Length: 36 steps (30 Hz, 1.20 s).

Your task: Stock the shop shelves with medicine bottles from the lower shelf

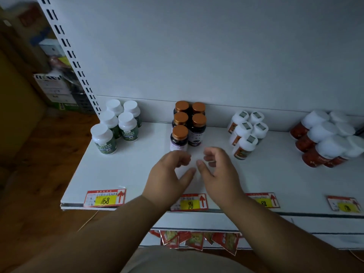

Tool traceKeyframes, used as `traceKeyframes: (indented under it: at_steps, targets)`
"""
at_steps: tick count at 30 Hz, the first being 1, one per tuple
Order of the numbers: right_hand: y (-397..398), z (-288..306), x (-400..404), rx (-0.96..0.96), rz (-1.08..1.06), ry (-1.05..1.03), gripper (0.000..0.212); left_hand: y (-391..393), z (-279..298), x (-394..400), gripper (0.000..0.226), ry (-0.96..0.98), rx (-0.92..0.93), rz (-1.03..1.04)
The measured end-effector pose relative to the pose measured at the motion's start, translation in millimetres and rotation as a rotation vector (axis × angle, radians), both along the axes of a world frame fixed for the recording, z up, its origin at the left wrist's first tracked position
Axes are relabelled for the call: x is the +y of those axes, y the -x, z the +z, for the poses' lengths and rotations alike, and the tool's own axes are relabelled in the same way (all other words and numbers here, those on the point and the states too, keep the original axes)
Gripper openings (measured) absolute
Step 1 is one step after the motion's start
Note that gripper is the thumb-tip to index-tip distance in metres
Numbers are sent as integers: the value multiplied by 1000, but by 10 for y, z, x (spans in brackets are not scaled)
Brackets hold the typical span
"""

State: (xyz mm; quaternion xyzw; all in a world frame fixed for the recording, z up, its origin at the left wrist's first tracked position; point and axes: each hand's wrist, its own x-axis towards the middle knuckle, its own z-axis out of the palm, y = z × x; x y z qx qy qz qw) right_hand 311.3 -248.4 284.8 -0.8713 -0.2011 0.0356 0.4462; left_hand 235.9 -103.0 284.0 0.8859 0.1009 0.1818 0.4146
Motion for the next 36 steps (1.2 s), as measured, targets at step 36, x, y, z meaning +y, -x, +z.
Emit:
traceKeyframes:
  at_steps: [36]
  targets:
    - [-1678, -75, -948, 346, -122, -318, 77, -1752, 30, -1257, 47, 1002, 200, 57]
